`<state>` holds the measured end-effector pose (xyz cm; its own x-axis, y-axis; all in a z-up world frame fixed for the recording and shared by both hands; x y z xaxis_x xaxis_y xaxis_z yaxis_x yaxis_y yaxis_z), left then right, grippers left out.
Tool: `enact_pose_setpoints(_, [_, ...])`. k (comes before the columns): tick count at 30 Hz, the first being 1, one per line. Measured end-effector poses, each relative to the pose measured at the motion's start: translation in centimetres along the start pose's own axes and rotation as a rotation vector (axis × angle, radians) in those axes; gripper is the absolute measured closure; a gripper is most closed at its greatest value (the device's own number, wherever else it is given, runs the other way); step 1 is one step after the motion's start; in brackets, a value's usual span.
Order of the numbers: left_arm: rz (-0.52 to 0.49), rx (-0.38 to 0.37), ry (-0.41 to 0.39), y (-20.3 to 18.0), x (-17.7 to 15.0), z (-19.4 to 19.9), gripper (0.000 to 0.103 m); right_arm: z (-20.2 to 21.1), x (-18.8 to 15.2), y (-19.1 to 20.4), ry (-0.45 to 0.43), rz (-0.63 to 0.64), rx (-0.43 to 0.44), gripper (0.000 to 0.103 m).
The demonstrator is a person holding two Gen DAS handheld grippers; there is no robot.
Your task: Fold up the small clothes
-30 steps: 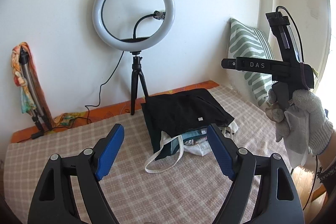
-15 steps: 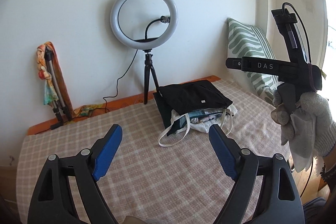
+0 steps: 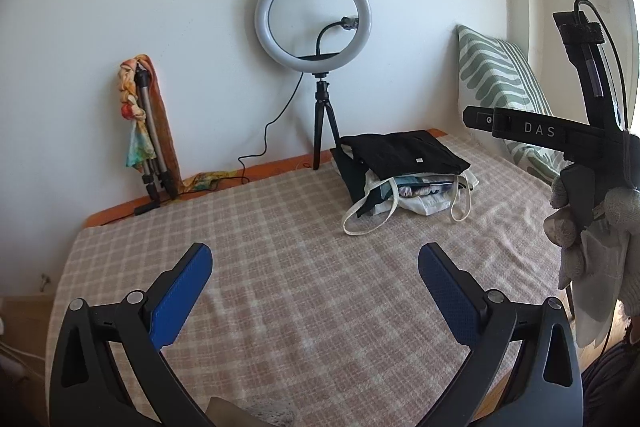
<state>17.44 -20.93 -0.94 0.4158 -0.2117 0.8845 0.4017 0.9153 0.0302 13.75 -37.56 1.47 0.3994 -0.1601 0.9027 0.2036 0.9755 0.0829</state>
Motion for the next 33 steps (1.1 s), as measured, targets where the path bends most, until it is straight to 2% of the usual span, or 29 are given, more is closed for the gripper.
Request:
enact_pose_setpoints(6, [0.051, 0.017, 0.007, 1.5, -1.4, -0.3, 0.0, -0.2, -1.5, 0.9, -0.029, -0.01, -0.013, 0.0])
enact_pose_setpoints(14, [0.041, 0.057, 0.02, 2.5, -2.3, -0.9, 0.0, -1.0, -3.7, 1.5, -0.033, 0.034, -0.055, 0.0])
enact_pose_setpoints(20, [0.008, 0.114, 0.028, 2.9, -3.0, -1.0, 0.001, -1.2, -4.2, 1.6, -0.031, 0.051, -0.065, 0.0])
enact_pose_setpoints(33, [-0.009, 0.116, 0.035, 3.0, -3.3, -0.8, 0.001, -1.1, -4.3, 1.5, -0.035, 0.047, -0.071, 0.0])
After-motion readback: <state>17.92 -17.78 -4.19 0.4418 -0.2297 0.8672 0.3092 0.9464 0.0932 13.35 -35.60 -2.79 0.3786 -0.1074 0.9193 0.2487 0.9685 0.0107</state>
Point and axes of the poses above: each gripper's, at about its wrist camera, not at the fingertips, and z roughly against the way its jaws point, y to its left, x to its top, the point moved 8 cm from there along -z, roughly the way its jaws point, and after that the axes turned 3 degrees about -y, right-handed, at the moved point
